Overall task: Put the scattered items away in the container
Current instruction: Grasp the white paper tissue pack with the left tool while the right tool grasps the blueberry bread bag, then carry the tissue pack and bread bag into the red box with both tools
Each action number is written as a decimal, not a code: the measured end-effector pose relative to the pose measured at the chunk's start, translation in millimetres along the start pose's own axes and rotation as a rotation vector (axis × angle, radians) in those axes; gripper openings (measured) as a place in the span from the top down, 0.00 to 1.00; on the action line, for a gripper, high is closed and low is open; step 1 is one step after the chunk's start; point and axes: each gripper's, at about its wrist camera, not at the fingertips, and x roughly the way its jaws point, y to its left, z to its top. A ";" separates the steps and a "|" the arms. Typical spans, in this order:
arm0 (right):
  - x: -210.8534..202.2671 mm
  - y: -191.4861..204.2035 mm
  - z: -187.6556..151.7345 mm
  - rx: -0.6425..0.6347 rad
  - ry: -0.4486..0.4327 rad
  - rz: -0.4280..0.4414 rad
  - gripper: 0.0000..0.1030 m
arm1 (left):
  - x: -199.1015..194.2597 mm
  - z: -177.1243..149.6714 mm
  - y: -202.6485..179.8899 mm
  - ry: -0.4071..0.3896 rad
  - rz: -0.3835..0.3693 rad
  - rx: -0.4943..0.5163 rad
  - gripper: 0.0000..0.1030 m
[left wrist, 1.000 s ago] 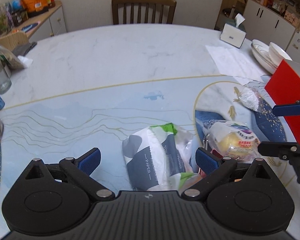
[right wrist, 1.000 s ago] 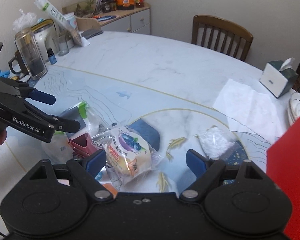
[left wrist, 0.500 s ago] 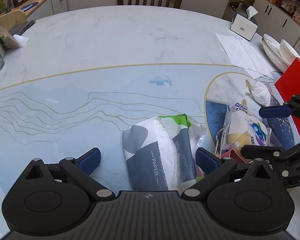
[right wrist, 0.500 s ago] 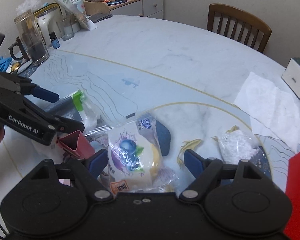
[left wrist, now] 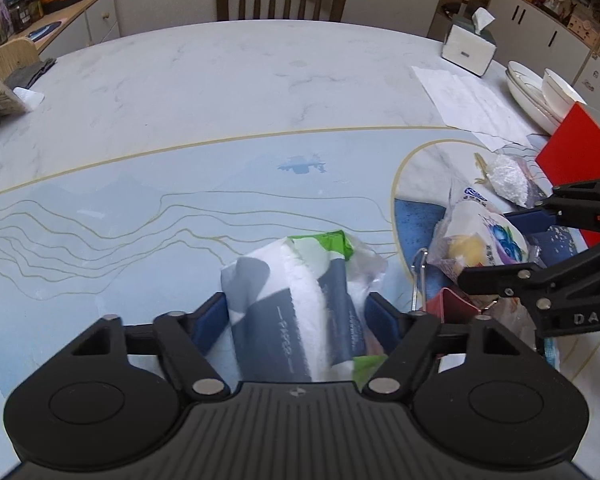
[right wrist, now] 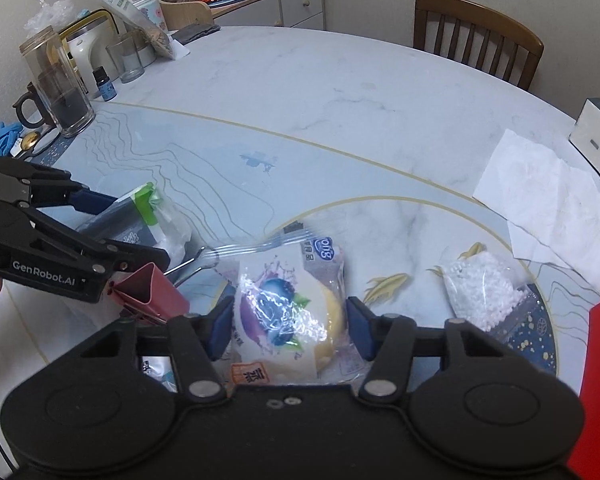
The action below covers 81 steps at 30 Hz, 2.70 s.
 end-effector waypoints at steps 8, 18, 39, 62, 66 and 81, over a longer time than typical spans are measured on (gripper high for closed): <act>-11.8 -7.1 -5.0 0.029 -0.013 -0.047 0.49 | -7.2 -0.7 0.0 -0.015 -0.015 -0.007 0.55; -46.5 -14.9 -12.0 0.067 -0.064 -0.069 0.50 | -27.4 1.0 4.2 -0.051 -0.046 -0.058 0.67; -125.8 -34.9 -43.5 0.115 -0.124 -0.088 0.50 | -86.4 6.1 -44.0 -0.099 -0.087 -0.037 0.68; -207.8 -113.9 -89.2 0.198 -0.190 -0.148 0.50 | -91.6 48.6 -202.7 -0.146 -0.236 0.140 0.68; -218.1 -131.2 -97.0 0.207 -0.201 -0.156 0.50 | -87.0 56.4 -233.3 -0.154 -0.254 0.169 0.68; -241.4 -200.5 -125.2 0.248 -0.221 -0.199 0.50 | -63.1 83.3 -333.6 -0.162 -0.300 0.284 0.68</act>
